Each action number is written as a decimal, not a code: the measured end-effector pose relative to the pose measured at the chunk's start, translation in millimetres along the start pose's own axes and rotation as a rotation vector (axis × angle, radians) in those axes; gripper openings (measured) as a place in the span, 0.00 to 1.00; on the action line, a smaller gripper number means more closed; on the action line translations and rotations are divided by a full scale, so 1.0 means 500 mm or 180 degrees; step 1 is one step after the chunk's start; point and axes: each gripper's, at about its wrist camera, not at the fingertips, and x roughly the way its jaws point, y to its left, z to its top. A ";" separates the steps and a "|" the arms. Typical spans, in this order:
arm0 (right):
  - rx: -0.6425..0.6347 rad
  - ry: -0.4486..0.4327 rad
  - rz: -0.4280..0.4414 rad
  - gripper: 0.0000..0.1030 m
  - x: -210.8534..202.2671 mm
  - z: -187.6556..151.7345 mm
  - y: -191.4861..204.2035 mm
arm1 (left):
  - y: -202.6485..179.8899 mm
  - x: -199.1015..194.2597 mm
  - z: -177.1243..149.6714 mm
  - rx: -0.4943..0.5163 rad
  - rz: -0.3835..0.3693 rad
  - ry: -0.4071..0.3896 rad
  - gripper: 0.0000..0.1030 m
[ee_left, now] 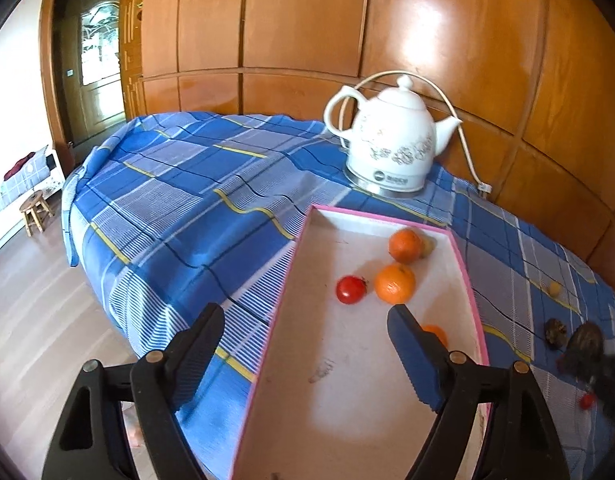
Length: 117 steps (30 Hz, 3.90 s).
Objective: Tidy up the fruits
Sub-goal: 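Carry the dark brown dried fruit into the tray with the right gripper and release, then move the left gripper toward a small beige round fruit while the right gripper returns to the cloth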
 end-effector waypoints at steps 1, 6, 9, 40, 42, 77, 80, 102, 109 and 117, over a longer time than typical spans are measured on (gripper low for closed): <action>-0.0076 0.0034 0.0106 0.25 0.012 0.002 0.031 | 0.006 0.001 0.004 -0.0023 0.0014 -0.0007 0.82; -0.0294 0.0172 0.0347 0.25 0.058 0.000 0.121 | 0.028 0.003 0.014 -0.0093 0.0043 -0.0038 0.82; -0.0349 0.0264 0.0397 0.25 0.082 -0.007 0.149 | 0.031 0.005 0.016 -0.0083 0.0045 -0.0040 0.82; -0.0252 0.0158 0.0306 0.30 0.072 -0.028 0.161 | -0.014 -0.012 0.004 0.0155 -0.0107 -0.0069 0.82; -0.0235 0.0139 0.0283 0.30 0.068 -0.028 0.158 | -0.017 -0.013 0.002 0.0166 -0.0107 -0.0071 0.82; 0.0324 -0.0238 -0.0677 0.30 -0.111 -0.025 -0.113 | -0.084 -0.023 -0.024 0.0546 -0.0371 -0.0018 0.82; 0.0357 -0.0273 -0.0805 0.29 -0.138 -0.022 -0.146 | -0.090 -0.023 -0.026 0.0572 -0.0382 -0.0006 0.82; 0.0752 -0.0287 -0.1564 0.29 -0.258 -0.027 -0.412 | -0.192 -0.018 0.017 0.0913 -0.0855 0.0268 0.69; 0.1128 -0.0188 -0.1378 0.29 -0.241 -0.060 -0.471 | -0.286 0.005 0.032 0.0991 -0.1312 0.0589 0.66; 0.1040 -0.0181 -0.1251 0.29 -0.236 -0.053 -0.460 | -0.446 0.052 0.039 0.1241 -0.1711 0.0817 0.64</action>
